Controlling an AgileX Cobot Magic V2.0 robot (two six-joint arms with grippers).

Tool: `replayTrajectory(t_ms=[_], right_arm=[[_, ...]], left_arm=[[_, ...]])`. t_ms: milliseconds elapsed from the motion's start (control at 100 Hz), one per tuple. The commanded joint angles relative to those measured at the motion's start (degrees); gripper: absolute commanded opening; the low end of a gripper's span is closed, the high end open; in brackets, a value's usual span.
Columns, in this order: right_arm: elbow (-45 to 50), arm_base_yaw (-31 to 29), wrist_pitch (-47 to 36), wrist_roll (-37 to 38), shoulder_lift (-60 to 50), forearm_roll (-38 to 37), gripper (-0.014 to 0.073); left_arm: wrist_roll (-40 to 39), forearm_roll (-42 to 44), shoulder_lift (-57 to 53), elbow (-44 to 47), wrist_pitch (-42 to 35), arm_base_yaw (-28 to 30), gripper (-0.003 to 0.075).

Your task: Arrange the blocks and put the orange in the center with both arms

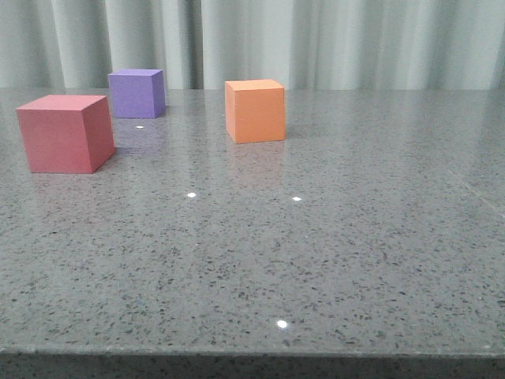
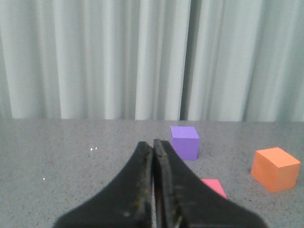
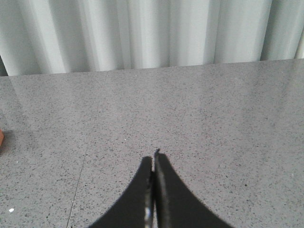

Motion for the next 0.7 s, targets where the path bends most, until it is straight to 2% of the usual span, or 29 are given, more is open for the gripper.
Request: replayTrajectory(t_ms=[0, 150, 290, 620, 690], right_arm=[[-1.49, -0.46, -4.97, -0.4, 0.21, -0.89, -0.0069], [-1.49, -0.46, -4.97, -0.4, 0.21, -0.89, -0.0069], [-1.49, -0.46, -4.97, -0.4, 0.21, -0.89, -0.0069], [-1.49, -0.46, -4.97, -0.4, 0.21, -0.89, -0.0069], [-1.49, -0.46, -4.97, -0.4, 0.21, -0.89, -0.0069]], left_arm=[[0.18, -0.56, 7.47, -9.26, 4.4, 0.17, -0.002], [0.18, -0.56, 17.37, -20.27, 12.55, 0.17, -0.002], [0.18, -0.56, 24.51, -25.91, 17.46, 0.17, -0.002], [0.18, 0.13, 33.39, -27.73, 20.1, 0.17, -0.0017], [0.18, 0.69, 34.61, -27.73, 21.61, 0.17, 0.0031]])
